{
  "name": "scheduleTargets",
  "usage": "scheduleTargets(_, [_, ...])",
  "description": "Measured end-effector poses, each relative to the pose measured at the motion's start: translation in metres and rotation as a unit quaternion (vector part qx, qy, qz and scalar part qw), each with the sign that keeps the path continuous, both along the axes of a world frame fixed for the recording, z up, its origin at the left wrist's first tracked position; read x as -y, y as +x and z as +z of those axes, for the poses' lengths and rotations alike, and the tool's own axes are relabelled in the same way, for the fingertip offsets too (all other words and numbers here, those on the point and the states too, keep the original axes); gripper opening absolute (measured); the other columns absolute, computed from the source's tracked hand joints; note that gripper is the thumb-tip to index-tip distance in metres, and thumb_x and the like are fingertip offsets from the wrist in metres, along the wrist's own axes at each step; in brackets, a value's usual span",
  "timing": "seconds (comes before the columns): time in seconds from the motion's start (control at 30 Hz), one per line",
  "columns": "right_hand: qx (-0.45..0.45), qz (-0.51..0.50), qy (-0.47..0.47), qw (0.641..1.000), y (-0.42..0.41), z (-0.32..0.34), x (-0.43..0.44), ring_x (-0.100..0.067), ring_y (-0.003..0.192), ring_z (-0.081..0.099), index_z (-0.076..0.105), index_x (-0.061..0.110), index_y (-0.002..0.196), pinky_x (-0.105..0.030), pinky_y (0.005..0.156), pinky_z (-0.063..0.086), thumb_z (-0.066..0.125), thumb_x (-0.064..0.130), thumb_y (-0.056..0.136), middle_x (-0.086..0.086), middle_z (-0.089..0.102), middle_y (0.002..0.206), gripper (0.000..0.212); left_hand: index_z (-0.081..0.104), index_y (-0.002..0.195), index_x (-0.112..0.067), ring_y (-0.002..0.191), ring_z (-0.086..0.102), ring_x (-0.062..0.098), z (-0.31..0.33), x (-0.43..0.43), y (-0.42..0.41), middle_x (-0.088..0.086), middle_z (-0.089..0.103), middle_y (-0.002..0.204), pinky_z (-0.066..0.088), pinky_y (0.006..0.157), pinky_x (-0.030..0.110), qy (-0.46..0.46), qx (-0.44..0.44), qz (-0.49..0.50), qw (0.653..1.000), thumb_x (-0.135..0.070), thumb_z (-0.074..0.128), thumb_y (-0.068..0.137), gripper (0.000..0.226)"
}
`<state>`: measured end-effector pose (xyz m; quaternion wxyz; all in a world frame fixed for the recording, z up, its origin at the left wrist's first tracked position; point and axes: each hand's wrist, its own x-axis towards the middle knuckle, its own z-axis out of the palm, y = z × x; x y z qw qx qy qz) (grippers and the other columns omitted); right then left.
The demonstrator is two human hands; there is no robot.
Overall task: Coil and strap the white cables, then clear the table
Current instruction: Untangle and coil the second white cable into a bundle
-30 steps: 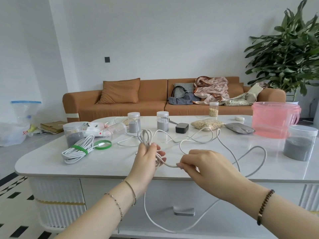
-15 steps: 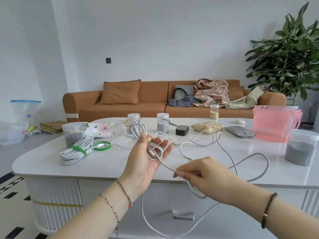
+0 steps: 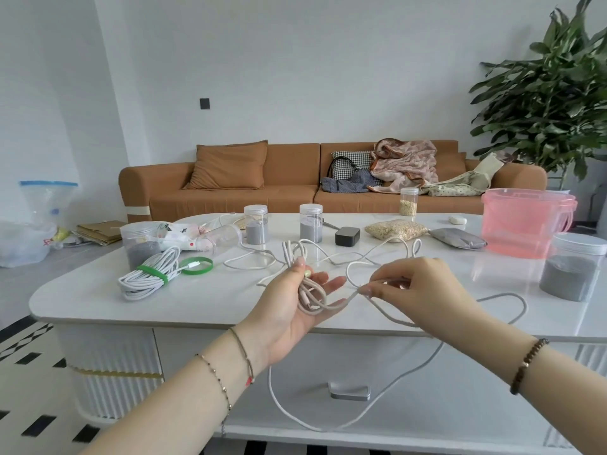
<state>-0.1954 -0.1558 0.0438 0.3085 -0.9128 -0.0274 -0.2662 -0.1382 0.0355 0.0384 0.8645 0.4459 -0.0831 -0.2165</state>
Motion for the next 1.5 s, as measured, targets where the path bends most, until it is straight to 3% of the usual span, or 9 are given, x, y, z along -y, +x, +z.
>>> scheduleTargets(0.13, [0.036, 0.030, -0.094, 0.994, -0.002, -0.003, -0.003, -0.009, 0.073, 0.053, 0.074, 0.031, 0.078, -0.032, 0.068, 0.047, 0.073, 0.033, 0.086, 0.012, 0.058, 0.065, 0.008, 0.046, 0.098, -0.006, 0.100, 0.071, 0.040, -0.006, 0.005, -0.006, 0.016, 0.059, 0.101, 0.059, 0.077, 0.057, 0.059, 0.008, -0.015, 0.998, -0.029, 0.043, 0.106, 0.024])
scheduleTargets(0.23, [0.049, 0.074, -0.115, 0.989, -0.001, -0.001, -0.007, -0.007, 0.074, 0.055, 0.076, 0.030, 0.081, -0.030, 0.068, 0.046, 0.073, 0.025, 0.086, 0.015, 0.057, 0.066, 0.008, 0.046, 0.099, -0.005, 0.090, 0.072, 0.043, -0.007, 0.008, -0.010, 0.020, 0.059, 0.105, 0.059, 0.075, 0.058, 0.061, 0.007, -0.033, 0.998, -0.027, 0.044, 0.106, 0.023])
scheduleTargets(0.37, [0.052, 0.111, -0.134, 0.983, -0.001, -0.004, -0.011, -0.010, 0.072, 0.056, 0.075, 0.034, 0.088, -0.036, 0.065, 0.048, 0.066, 0.033, 0.085, 0.013, 0.055, 0.069, 0.009, 0.049, 0.092, -0.003, 0.075, 0.073, 0.037, -0.006, 0.010, -0.018, 0.018, 0.067, 0.085, 0.060, 0.077, 0.053, 0.086, 0.037, -0.071, 0.993, -0.026, 0.041, 0.107, 0.029])
scheduleTargets(0.47, [0.047, 0.126, -0.156, 0.979, -0.003, -0.004, -0.013, -0.009, 0.071, 0.053, 0.074, 0.032, 0.084, -0.037, 0.065, 0.048, 0.064, 0.039, 0.087, 0.010, 0.054, 0.070, 0.012, 0.050, 0.093, -0.005, 0.066, 0.069, 0.030, -0.009, 0.013, -0.020, 0.013, 0.064, 0.072, 0.061, 0.063, 0.040, 0.128, 0.051, -0.076, 0.987, -0.026, 0.041, 0.108, 0.027])
scheduleTargets(0.63, [0.034, 0.081, -0.209, 0.974, -0.007, 0.000, -0.013, -0.010, 0.072, 0.050, 0.056, 0.029, 0.080, -0.027, 0.064, 0.042, 0.070, 0.041, 0.086, 0.011, 0.054, 0.071, 0.020, 0.041, 0.094, -0.009, 0.050, 0.048, 0.019, -0.015, 0.013, -0.015, 0.010, 0.059, 0.064, 0.038, 0.044, 0.023, 0.173, 0.054, -0.073, 0.981, -0.028, 0.046, 0.106, 0.023])
scheduleTargets(0.97, [-0.005, 0.064, -0.089, 0.994, -0.001, 0.004, 0.030, -0.015, 0.062, 0.043, 0.064, 0.026, 0.073, -0.030, 0.059, 0.037, 0.070, 0.043, 0.086, 0.001, 0.056, 0.067, 0.023, 0.039, 0.093, -0.011, 0.045, 0.035, 0.015, -0.023, 0.000, 0.010, 0.005, 0.044, 0.058, 0.027, 0.041, 0.020, 0.194, 0.069, -0.068, 0.976, -0.027, 0.043, 0.107, 0.021])
scheduleTargets(1.1, [0.034, 0.035, -0.056, 0.997, 0.000, -0.001, 0.049, -0.014, 0.071, 0.055, 0.068, 0.042, 0.074, -0.029, 0.065, 0.044, 0.070, 0.030, 0.089, 0.009, 0.064, 0.076, 0.019, 0.044, 0.099, -0.007, 0.046, 0.037, 0.015, -0.022, -0.002, 0.014, 0.007, 0.048, 0.058, 0.026, 0.043, 0.020, 0.177, 0.080, -0.029, 0.981, -0.025, 0.042, 0.107, 0.020])
scheduleTargets(1.27, [0.116, 0.007, -0.074, 0.990, 0.004, -0.004, 0.044, -0.014, 0.071, 0.054, 0.069, 0.042, 0.088, -0.038, 0.063, 0.048, 0.065, 0.032, 0.092, 0.013, 0.058, 0.078, 0.011, 0.051, 0.106, -0.005, 0.049, 0.043, 0.015, -0.026, 0.002, 0.011, 0.008, 0.058, 0.067, 0.030, 0.045, 0.022, 0.216, 0.110, -0.043, 0.969, -0.026, 0.045, 0.106, 0.022])
scheduleTargets(1.5, [0.208, -0.022, -0.163, 0.964, 0.001, 0.011, 0.021, -0.019, 0.062, 0.052, 0.072, 0.036, 0.093, -0.037, 0.051, 0.047, 0.056, 0.039, 0.097, 0.009, 0.056, 0.079, 0.017, 0.048, 0.104, -0.008, 0.050, 0.037, 0.013, -0.028, 0.013, -0.006, -0.001, 0.043, 0.063, 0.027, 0.046, 0.020, 0.234, 0.122, -0.121, 0.957, -0.040, 0.045, 0.103, 0.033])
